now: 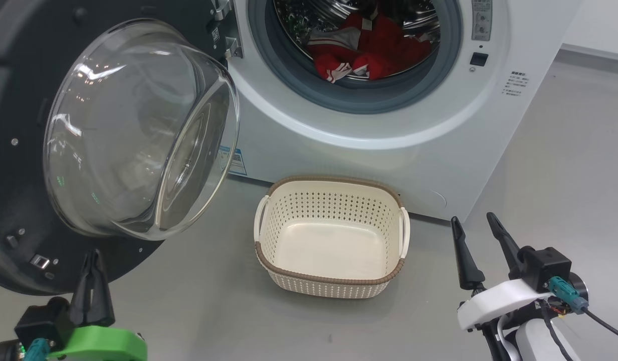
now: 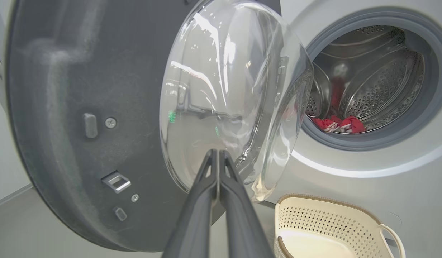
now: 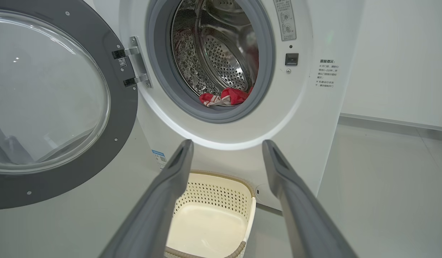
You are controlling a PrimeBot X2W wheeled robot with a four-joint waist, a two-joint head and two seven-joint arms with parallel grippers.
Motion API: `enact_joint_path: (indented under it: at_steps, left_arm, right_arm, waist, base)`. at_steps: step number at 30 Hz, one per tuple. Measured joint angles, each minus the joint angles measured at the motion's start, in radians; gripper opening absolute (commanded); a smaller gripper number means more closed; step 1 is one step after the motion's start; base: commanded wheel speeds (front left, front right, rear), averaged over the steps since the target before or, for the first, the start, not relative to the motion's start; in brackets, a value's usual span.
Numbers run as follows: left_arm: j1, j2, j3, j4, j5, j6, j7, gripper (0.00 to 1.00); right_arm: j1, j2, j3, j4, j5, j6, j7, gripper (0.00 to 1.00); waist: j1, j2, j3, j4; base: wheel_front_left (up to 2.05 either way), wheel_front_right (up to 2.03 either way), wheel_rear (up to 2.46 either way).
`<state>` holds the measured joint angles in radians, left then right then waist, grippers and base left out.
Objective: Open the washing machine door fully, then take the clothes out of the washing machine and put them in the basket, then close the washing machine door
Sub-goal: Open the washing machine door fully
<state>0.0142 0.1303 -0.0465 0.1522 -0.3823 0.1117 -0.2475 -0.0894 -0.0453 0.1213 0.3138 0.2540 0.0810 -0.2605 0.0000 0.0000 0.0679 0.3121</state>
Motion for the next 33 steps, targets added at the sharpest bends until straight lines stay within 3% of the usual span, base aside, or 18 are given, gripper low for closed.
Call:
enact_joint_path:
  at_steps: [1, 3, 5, 6, 7, 23, 33]
  left_arm:
    - [0.007, 0.000, -0.006, -0.005, 0.002, -0.004, 0.000, 0.20]
    - [0.022, 0.000, -0.022, -0.014, 0.006, -0.004, 0.007, 0.34]
    - [0.039, -0.002, -0.034, -0.029, 0.006, -0.006, 0.012, 0.69]
    - [0.052, -0.002, -0.044, -0.044, 0.006, -0.012, 0.019, 0.94]
    - [0.056, -0.003, -0.050, -0.050, 0.007, -0.012, 0.023, 1.00]
    - [0.090, -0.009, -0.091, -0.126, 0.007, -0.030, 0.080, 1.00]
    - [0.113, -0.008, -0.105, -0.146, 0.007, -0.030, 0.114, 1.00]
  right_arm:
    - [0.002, 0.000, 0.005, -0.001, 0.000, 0.000, 0.000, 1.00]
    - [0.008, 0.000, 0.012, -0.003, 0.003, 0.000, 0.000, 1.00]
    - [0.017, 0.000, 0.016, -0.005, 0.010, 0.000, 0.000, 1.00]
    - [0.020, 0.000, 0.024, -0.007, 0.010, 0.000, 0.000, 1.00]
    - [0.021, 0.000, 0.027, -0.009, 0.010, 0.000, 0.000, 1.00]
    - [0.038, 0.000, 0.096, -0.027, 0.034, -0.002, 0.000, 1.00]
    - [0.060, 0.000, 0.101, -0.043, 0.044, -0.022, 0.000, 1.00]
  waist:
    - [0.0000, 0.0000, -0.004, -0.003]
    - [0.0000, 0.0000, -0.013, -0.010]
    - [0.0000, 0.0000, -0.021, -0.018]
    - [0.0000, 0.0000, -0.027, -0.027]
    - [0.0000, 0.0000, -0.029, -0.032]
    - [0.0000, 0.0000, -0.039, -0.151]
    - [0.0000, 0.0001, -0.046, -0.243]
  base:
    - [0.00, 0.00, 0.00]
    - [0.00, 0.00, 0.00]
    - [0.00, 0.00, 0.00]
    - [0.00, 0.00, 0.00]
    - [0.00, 0.00, 0.00]
    - [0.00, 0.00, 0.00]
    - [0.00, 0.00, 0.00]
